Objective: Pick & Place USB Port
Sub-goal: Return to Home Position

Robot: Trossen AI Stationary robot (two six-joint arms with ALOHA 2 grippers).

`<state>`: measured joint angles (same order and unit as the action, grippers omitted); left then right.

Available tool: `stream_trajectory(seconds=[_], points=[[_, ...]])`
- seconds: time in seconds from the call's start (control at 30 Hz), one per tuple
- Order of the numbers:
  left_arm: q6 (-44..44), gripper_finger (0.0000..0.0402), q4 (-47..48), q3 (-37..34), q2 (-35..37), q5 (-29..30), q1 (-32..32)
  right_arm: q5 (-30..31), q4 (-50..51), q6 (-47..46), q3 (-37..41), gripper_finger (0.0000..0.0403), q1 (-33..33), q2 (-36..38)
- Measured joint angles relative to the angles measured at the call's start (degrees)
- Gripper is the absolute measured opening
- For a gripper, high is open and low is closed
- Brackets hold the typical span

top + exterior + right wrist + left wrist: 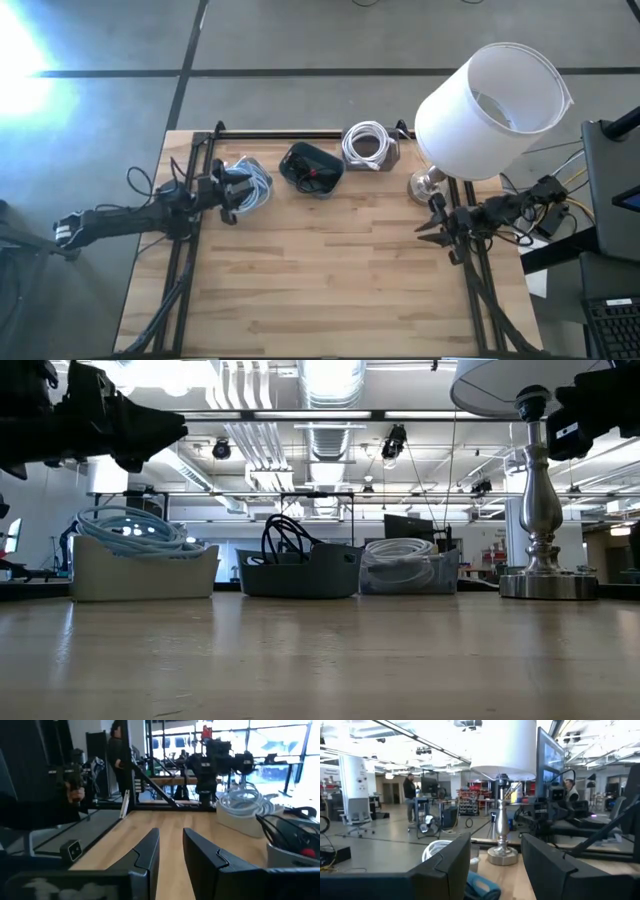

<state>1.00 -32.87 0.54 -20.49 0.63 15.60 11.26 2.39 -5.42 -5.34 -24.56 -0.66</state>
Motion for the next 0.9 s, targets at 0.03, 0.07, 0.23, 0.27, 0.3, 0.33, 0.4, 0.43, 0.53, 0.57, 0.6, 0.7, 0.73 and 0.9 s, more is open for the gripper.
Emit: stream_trajectory(seconds=[0.03, 0.07, 0.23, 0.27, 0.3, 0.33, 0.4, 0.43, 0.53, 0.57, 0.6, 0.7, 0.73, 0.9], points=[[-0.1, 0.0179, 0.3, 0.0, 0.1, -0.2, 0.3, -0.3, 0.0, 0.9, 0.0, 0.0079, 0.0, 0.3], [-0.3, 0.0179, 0.8, 0.0, 0.2, -0.6, 0.6, -0.6, 0.1, 1.8, 0.0, 0.0079, 0.0, 0.5], [-0.2, 0.0179, 0.8, 0.0, 0.2, -2.2, 1.3, -1.5, 0.2, 2.9, 0.1, 0.0079, 0.1, 0.7], [0.2, 0.0179, 0.8, 0.0, 0.2, -2.2, 1.3, -1.5, 0.1, 3.0, 0.4, 0.0079, 0.2, 0.7], [0.7, 0.0179, 0.8, 0.0, 0.2, -2.2, 1.3, -1.5, 0.2, 3.1, 0.9, 0.0079, 0.4, 0.7], [1.1, 0.0179, 0.8, 0.0, 0.2, -1.8, 1.3, -1.5, 0.2, 2.7, 1.4, 0.0079, 0.6, 0.7], [1.4, 0.0179, 0.8, 0.0, 0.2, 0.4, 1.3, -1.3, -0.4, 0.8, 2.7, 0.0079, 0.9, 0.7], [1.4, 0.0179, 0.8, 0.0, 0.2, 1.8, 1.3, -1.3, -1.1, -0.2, 3.5, 0.0079, 0.9, 0.7], [1.3, 0.0179, 0.8, 0.0, 0.1, 5.0, 1.3, -2.0, -3.0, -0.7, 4.1, 0.0079, 1.0, 0.3], [1.3, 0.0179, 0.8, -0.1, 0.1, 5.5, 1.3, -2.1, -3.6, -0.1, 4.1, 0.0079, 1.0, 0.2], [1.3, 0.0179, 0.8, -0.1, 0.1, 5.7, 1.3, -2.1, -3.7, 0.8, 4.1, 0.0079, 1.0, 0.4], [1.3, 0.0179, 1.0, -0.1, 0.1, 5.7, 1.3, -2.1, -3.6, 4.4, 4.0, 0.0079, 1.0, 0.6], [1.3, 0.0179, 1.0, -0.1, 0.1, 5.7, 1.2, -2.1, -3.4, 4.9, 4.0, 0.0079, 1.0, 0.6], [1.3, 0.0179, 1.4, -0.1, 0.1, 5.7, 1.2, -2.2, -2.7, 5.4, 4.0, 0.0079, 1.0, 0.1]])
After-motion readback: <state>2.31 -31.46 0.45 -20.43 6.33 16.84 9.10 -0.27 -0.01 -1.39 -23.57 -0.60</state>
